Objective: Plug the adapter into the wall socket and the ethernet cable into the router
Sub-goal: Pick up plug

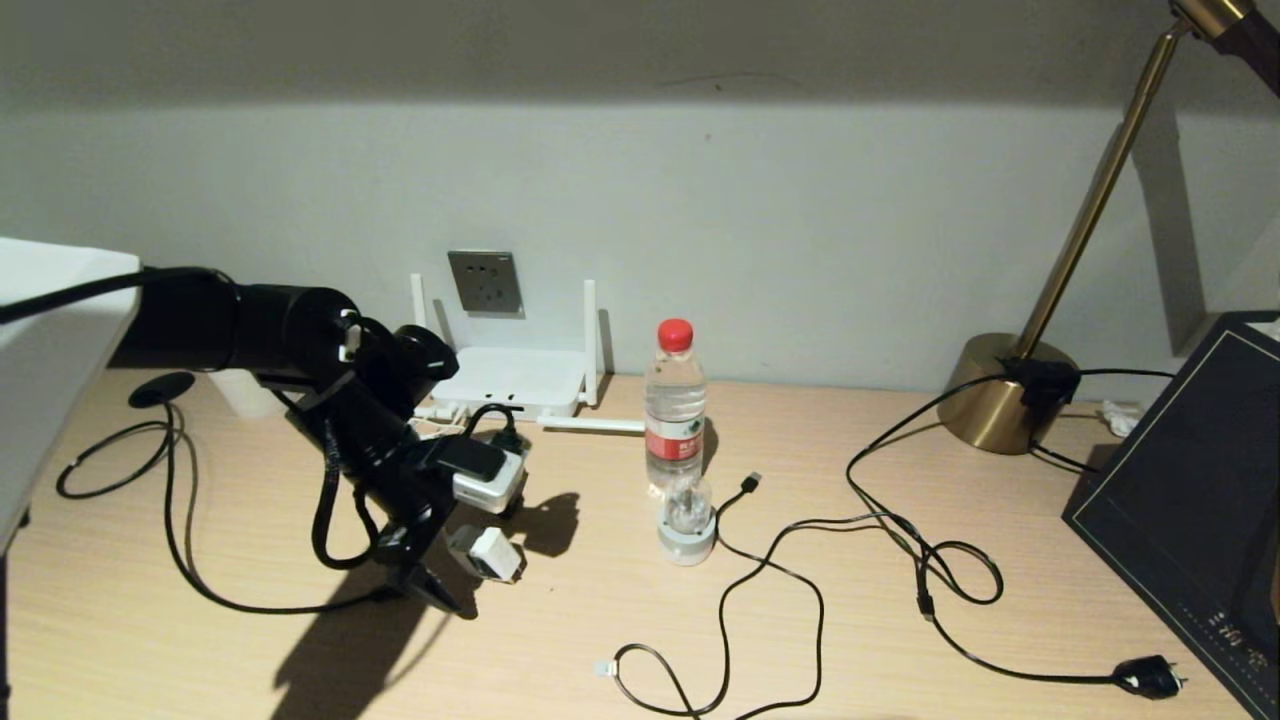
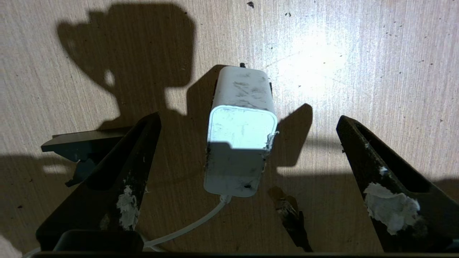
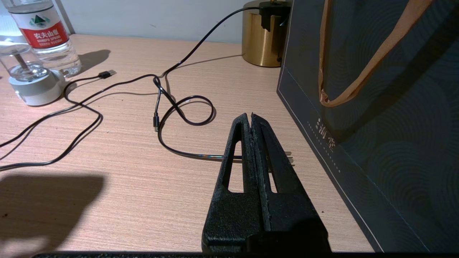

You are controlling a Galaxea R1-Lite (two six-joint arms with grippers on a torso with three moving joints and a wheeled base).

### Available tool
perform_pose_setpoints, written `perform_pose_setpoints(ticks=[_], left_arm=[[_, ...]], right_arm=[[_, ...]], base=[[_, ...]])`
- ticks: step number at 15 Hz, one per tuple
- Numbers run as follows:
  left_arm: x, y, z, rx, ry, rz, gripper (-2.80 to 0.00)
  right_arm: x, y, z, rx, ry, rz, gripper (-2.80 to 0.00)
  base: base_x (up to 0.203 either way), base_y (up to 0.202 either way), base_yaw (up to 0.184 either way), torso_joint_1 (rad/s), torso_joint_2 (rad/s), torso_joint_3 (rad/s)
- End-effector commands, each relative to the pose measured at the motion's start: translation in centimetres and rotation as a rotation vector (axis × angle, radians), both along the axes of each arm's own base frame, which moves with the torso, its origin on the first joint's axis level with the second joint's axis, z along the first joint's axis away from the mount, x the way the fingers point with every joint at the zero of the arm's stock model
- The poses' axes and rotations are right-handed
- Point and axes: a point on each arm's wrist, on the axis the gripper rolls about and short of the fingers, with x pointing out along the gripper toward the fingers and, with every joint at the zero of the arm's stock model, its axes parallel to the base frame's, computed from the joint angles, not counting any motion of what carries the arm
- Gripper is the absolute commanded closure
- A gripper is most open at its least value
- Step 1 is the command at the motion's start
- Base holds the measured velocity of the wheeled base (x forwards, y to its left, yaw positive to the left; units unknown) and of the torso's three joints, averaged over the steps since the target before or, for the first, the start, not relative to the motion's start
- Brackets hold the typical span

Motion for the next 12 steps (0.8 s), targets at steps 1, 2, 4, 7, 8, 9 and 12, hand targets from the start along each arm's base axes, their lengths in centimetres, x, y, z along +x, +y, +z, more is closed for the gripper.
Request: perform_pose_setpoints(ticks=[1,2,4,7,8,9,12], left_arm=[[0.01,0.02,-0.05,0.000,0.000,-0.007,-2.80],[0.01,0.02,-0.14,0.000,0.001,-0.007,-2.80],[0.03,-0.03,-0.23,-0.002,-0.004,-0.001,-2.80],[-0.02,-0.03,-0.45,-0.005,-0.002,0.012,0.00],[-0.02,-0.03,-0.45,-0.005,-0.002,0.012,0.00],[-0.07,-0.02,-0.54,-0.004,0.002,0.012,0.00],[-0.26,-0.11,-0.99,0.000,0.018,0.008,0.00]], right_arm=[[0.29,0.00,-0.97,0.000,0.036,0.000,0.00],[0.29,0.00,-0.97,0.000,0.036,0.000,0.00],[0.29,0.00,-0.97,0.000,0.036,0.000,0.00],[0.29,0.00,-0.97,0.000,0.036,0.000,0.00],[0.29,0.00,-0.97,0.000,0.036,0.000,0.00],[0.29,0.00,-0.97,0.000,0.036,0.000,0.00],[0.29,0.00,-0.97,0.000,0.036,0.000,0.00]], base=[[0.000,0.000,0.000,0.000,0.00,0.000],[0.000,0.000,0.000,0.000,0.00,0.000],[0.000,0.000,0.000,0.000,0.00,0.000],[0.000,0.000,0.000,0.000,0.00,0.000],[0.000,0.000,0.000,0.000,0.00,0.000],[0.000,0.000,0.000,0.000,0.00,0.000],[0.000,0.000,0.000,0.000,0.00,0.000]])
